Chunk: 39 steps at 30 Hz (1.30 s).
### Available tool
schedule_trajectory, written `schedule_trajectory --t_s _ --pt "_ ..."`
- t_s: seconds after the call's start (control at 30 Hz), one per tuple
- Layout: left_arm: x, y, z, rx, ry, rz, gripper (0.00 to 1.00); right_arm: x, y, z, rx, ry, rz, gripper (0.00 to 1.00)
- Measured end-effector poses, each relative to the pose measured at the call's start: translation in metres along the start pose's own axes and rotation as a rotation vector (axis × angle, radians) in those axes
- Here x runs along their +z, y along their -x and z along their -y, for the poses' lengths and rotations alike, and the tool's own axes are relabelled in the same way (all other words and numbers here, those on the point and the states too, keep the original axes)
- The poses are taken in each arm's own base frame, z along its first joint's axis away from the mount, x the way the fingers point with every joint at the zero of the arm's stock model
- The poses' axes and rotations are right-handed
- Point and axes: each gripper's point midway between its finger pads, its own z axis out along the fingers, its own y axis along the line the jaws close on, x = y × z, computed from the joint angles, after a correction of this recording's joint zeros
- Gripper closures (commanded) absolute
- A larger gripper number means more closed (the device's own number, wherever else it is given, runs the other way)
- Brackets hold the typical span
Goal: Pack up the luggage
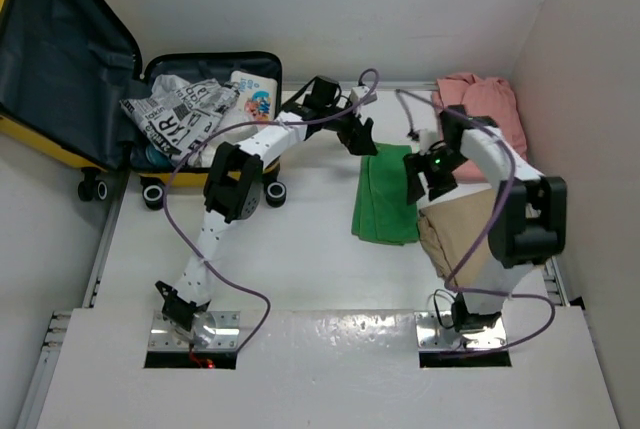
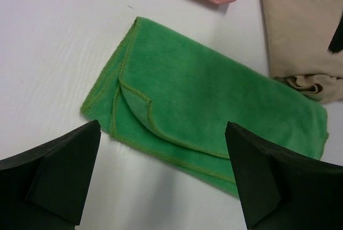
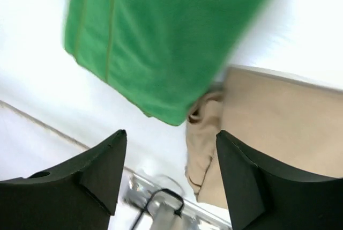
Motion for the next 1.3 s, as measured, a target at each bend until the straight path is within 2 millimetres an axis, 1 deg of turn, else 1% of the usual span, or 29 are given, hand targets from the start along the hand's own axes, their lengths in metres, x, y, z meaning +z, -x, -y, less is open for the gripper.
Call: schedule_trajectory --t_s 0.07,0.17,0.23,0.33,0.43,0.5,0.53,0.57,0.6,0.67,0.7,0.73,0.83,0.9,0.93,0.97,1.0,1.03,1.07,1.13,1.17,1.23,1.3 --pt "0.006 -0.003 0.005 -0.024 -0.020 0.009 0.00 -0.027 0.009 0.012 0.059 -0.015 0.127 0.33" --pt "0.012 -0.004 0.004 -0.004 -0.008 0.011 0.00 -0.066 0.024 0.030 0.146 -0.047 0.317 0.33" --pt "0.022 0.000 0.003 0.033 0.019 0.014 0.00 -0.085 0.030 0.036 0.190 -0.058 0.402 0.33" --pt "0.044 -0.001 0.005 0.083 0.079 0.009 0.00 -0.093 0.036 0.035 0.233 -0.039 0.436 0.33" --pt "0.061 -0.015 0.001 0.114 0.156 -0.029 0.00 -0.099 0.042 0.036 0.273 -0.018 0.447 0.33" --pt "0.067 -0.025 -0.002 0.138 0.205 -0.064 0.05 -0.103 0.045 0.040 0.295 -0.017 0.461 0.33" --pt "0.068 -0.033 -0.005 0.153 0.231 -0.090 0.13 -0.106 0.046 0.042 0.307 -0.016 0.468 0.34" --pt "0.067 -0.039 -0.008 0.160 0.251 -0.116 0.17 -0.108 0.047 0.044 0.315 -0.016 0.473 0.34" --pt "0.065 -0.047 -0.010 0.169 0.267 -0.144 0.23 -0.108 0.048 0.045 0.325 -0.014 0.475 0.34" --pt "0.059 -0.063 -0.014 0.186 0.285 -0.215 0.27 -0.110 0.052 0.048 0.343 -0.008 0.478 0.35" --pt "0.057 -0.068 -0.015 0.203 0.284 -0.241 0.32 -0.109 0.055 0.050 0.351 -0.003 0.478 0.35" --pt "0.054 -0.067 -0.015 0.214 0.287 -0.250 0.34 -0.108 0.058 0.051 0.357 0.003 0.476 0.35" --pt "0.038 -0.077 -0.010 0.235 0.279 -0.340 0.34 -0.103 0.064 0.054 0.375 0.023 0.464 0.35" --pt "0.021 -0.090 -0.005 0.209 0.269 -0.397 0.34 -0.100 0.065 0.055 0.382 0.031 0.458 0.35" --pt "0.010 -0.096 -0.001 0.191 0.263 -0.422 0.31 -0.099 0.065 0.054 0.385 0.037 0.455 0.35" --pt "-0.003 -0.103 0.002 0.170 0.260 -0.450 0.21 -0.099 0.065 0.054 0.385 0.041 0.454 0.35" --pt "-0.018 -0.112 0.005 0.147 0.262 -0.476 0.17 -0.099 0.066 0.053 0.384 0.046 0.456 0.35" --pt "-0.033 -0.119 0.008 0.128 0.262 -0.505 0.07 -0.099 0.066 0.053 0.385 0.050 0.457 0.35" --pt "-0.044 -0.124 0.010 0.114 0.263 -0.527 0.00 -0.099 0.066 0.052 0.385 0.054 0.458 0.35" --pt "-0.063 -0.129 0.013 0.092 0.257 -0.564 0.00 -0.098 0.067 0.050 0.388 0.064 0.459 0.35" --pt "-0.066 -0.127 0.011 0.094 0.256 -0.564 0.00 -0.096 0.066 0.049 0.391 0.072 0.456 0.35" --pt "-0.070 -0.120 0.010 0.116 0.246 -0.563 0.00 -0.092 0.063 0.048 0.399 0.082 0.447 0.35" --pt "-0.070 -0.106 0.011 0.163 0.231 -0.552 0.00 -0.088 0.060 0.047 0.409 0.090 0.434 0.35"
